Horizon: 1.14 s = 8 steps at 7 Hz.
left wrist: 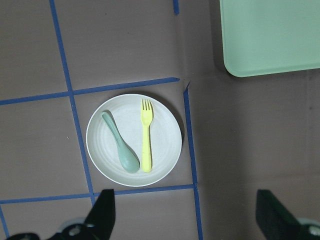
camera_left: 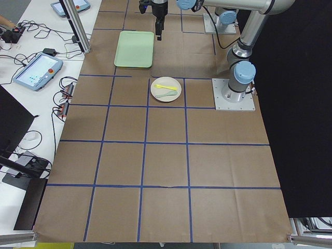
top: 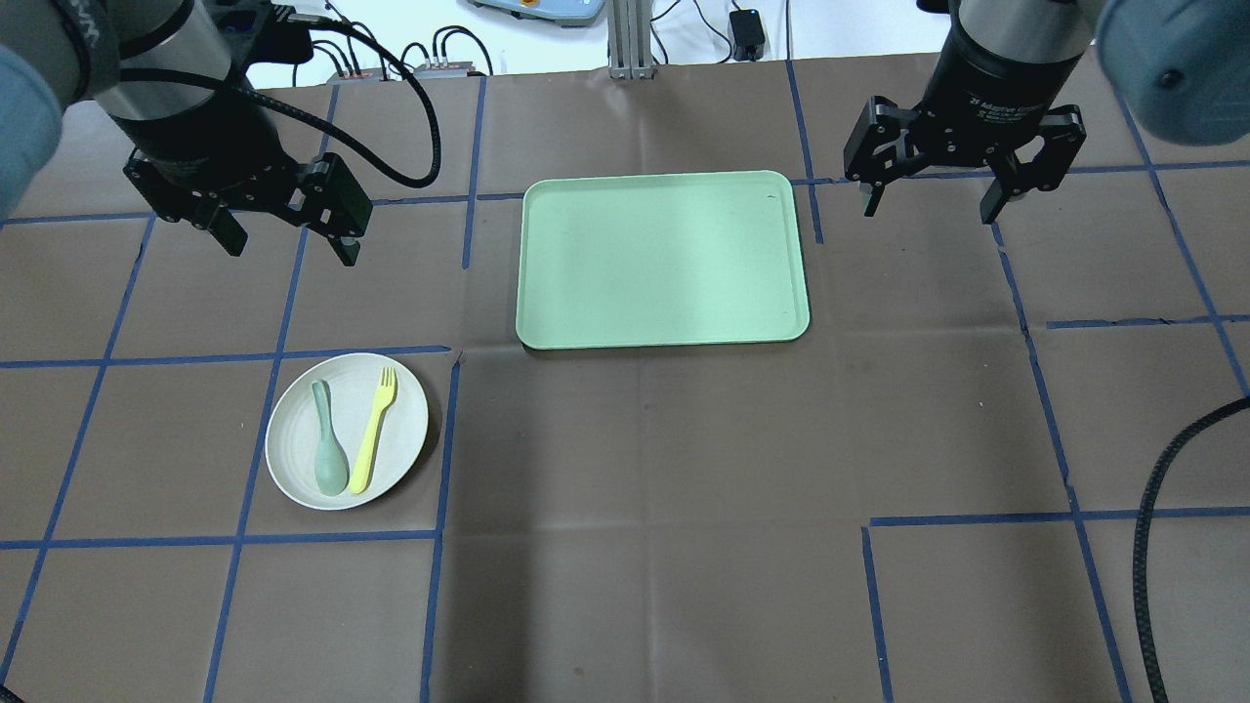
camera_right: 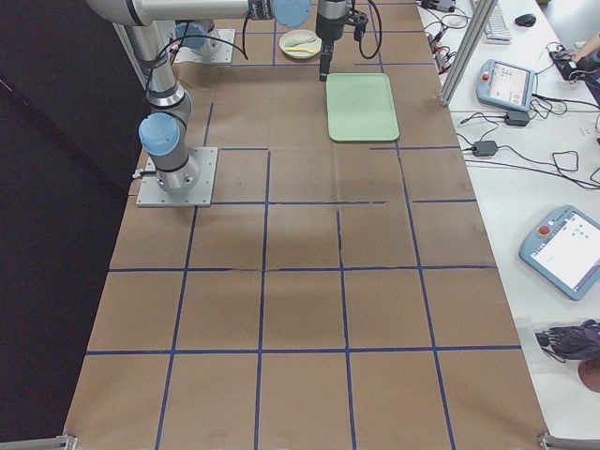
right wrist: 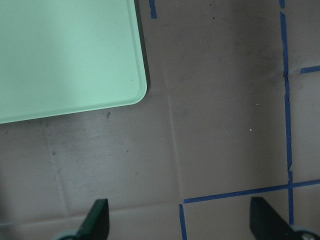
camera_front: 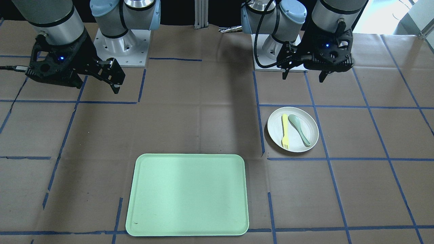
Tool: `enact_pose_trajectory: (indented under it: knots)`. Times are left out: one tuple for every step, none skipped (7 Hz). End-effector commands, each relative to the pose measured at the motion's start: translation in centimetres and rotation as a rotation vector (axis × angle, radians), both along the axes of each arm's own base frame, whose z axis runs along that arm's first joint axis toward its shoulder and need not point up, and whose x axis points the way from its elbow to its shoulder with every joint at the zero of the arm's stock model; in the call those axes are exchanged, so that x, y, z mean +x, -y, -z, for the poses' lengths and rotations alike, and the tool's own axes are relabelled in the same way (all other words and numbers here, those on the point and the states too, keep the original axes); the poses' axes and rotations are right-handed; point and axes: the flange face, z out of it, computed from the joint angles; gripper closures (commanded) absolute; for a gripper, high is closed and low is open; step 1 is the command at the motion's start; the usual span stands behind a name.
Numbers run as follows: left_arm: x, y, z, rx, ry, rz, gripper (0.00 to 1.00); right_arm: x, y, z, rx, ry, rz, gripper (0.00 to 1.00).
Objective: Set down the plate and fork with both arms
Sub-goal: 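Move the left gripper down toward the white plate's rim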
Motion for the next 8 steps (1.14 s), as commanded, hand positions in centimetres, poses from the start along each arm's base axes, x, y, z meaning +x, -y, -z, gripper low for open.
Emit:
enact_pose_trajectory:
  knots:
    - [0.1,-1.8,-0.3,0.054,0.002,-0.010,0.00,0.0,0.1,0.0,-0.005,-0.001,-0.003,0.00]
    - [0.4,-1.6,-1.5,0.030,0.035,-0.014,0.00,0.0,0.1,0.0,-0.004,-0.001,-0.003,0.00]
    - [0.7,-1.9,-1.7,0.027,0.065,-0.004,0.00,0.0,0.1,0.0,-0.004,-0.001,-0.003,0.00]
    - [0.6,-2.1,-0.8,0.038,0.060,-0.014,0.00,0.0,0.1,0.1,-0.002,-0.001,-0.003,0.00]
    - [0.8,-2.1,-0.7,0.042,0.055,-0.001,0.00,0.0,0.1,0.1,-0.002,-0.001,-0.003,0.00]
    - [1.4,-2.0,-0.7,0.042,0.052,-0.010,0.00,0.0,0.1,0.2,-0.001,-0.001,-0.003,0.00]
    - [1.5,-2.0,-0.6,0.045,0.051,-0.006,0.00,0.0,0.1,0.1,-0.002,-0.001,-0.003,0.00]
    - [1.6,-2.0,-0.6,0.048,0.050,0.025,0.00,0.0,0.1,0.2,-0.001,-0.001,-0.005,0.00]
